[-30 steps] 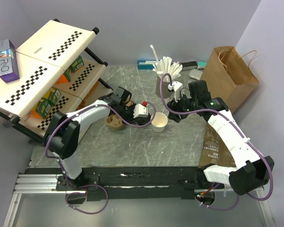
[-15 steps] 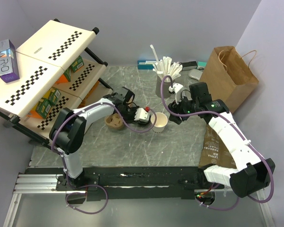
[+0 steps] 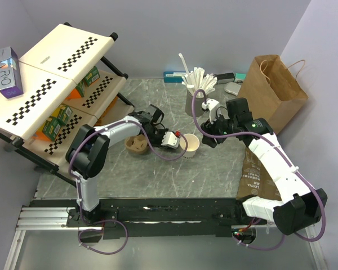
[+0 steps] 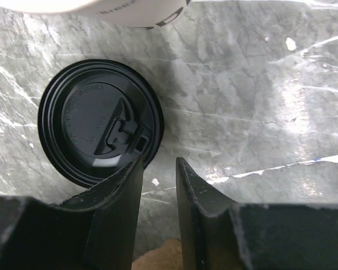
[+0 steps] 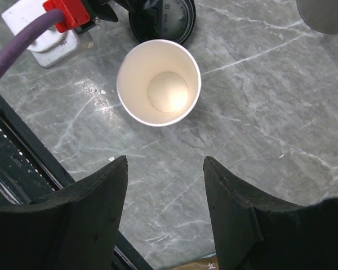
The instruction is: Pack the takeout coffee
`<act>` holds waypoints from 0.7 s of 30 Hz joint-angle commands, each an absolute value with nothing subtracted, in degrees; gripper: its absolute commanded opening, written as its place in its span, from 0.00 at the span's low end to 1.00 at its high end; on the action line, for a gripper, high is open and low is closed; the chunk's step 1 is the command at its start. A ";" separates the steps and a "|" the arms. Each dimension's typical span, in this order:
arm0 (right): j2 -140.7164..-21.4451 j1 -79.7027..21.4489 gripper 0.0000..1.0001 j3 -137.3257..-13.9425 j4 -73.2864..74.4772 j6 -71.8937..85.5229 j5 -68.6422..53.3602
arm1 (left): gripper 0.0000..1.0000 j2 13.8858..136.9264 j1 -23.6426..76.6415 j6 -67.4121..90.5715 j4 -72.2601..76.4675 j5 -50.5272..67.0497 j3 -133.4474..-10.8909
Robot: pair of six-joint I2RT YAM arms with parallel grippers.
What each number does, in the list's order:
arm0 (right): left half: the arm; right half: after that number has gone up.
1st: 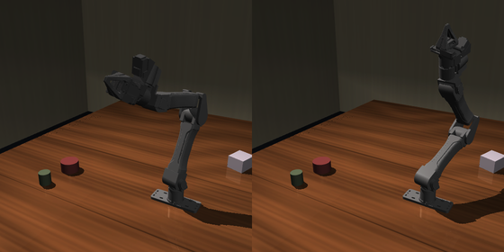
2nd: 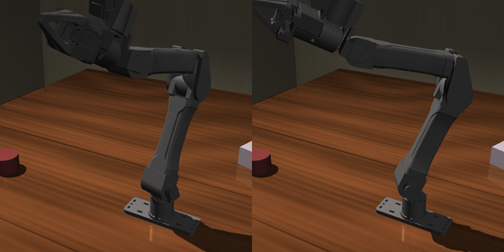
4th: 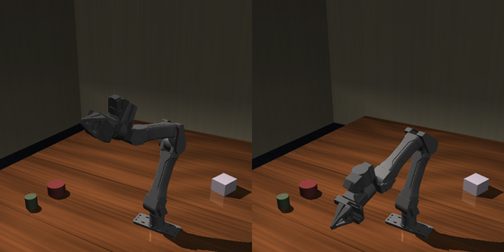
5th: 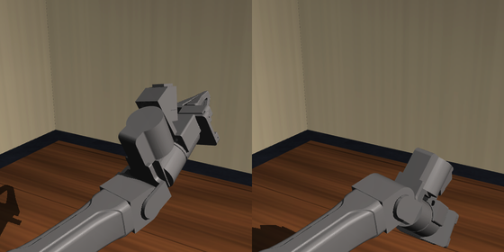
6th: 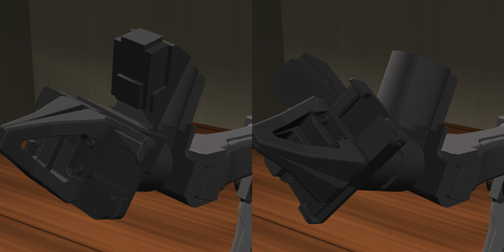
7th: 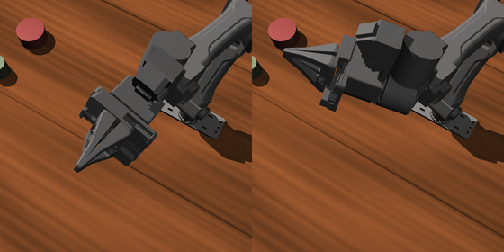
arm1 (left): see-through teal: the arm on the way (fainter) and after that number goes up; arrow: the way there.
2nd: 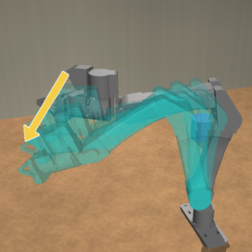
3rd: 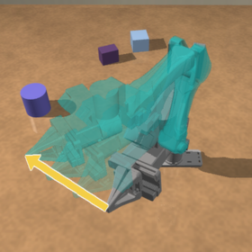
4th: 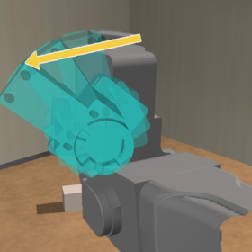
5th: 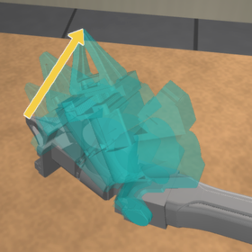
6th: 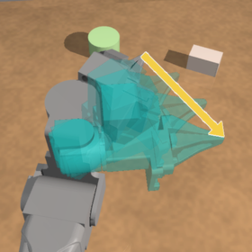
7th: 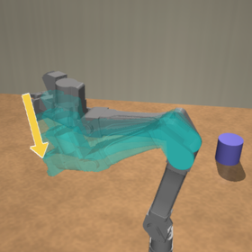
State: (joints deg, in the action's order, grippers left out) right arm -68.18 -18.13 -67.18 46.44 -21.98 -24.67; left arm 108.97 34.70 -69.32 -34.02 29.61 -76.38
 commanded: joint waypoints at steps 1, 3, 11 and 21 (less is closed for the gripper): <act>-67.32 -17.84 0.63 -68.73 47.29 -22.32 -24.78 | 0.35 110.13 35.42 -71.37 -33.67 30.06 -79.80; -67.41 -17.84 0.63 -68.64 47.37 -22.50 -24.61 | 0.35 110.39 35.59 -71.37 -33.22 29.88 -79.89; -67.67 -17.67 0.63 -68.47 46.93 -22.06 -24.70 | 0.34 110.48 36.30 -72.94 -33.92 29.36 -79.19; -67.41 -17.67 0.63 -68.20 47.02 -22.15 -24.43 | 0.29 111.53 36.83 -73.30 -34.80 28.48 -79.89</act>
State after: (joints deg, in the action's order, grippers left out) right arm -68.18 -18.11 -67.18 46.81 -21.98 -24.67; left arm 110.61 36.25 -71.42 -33.76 27.88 -78.04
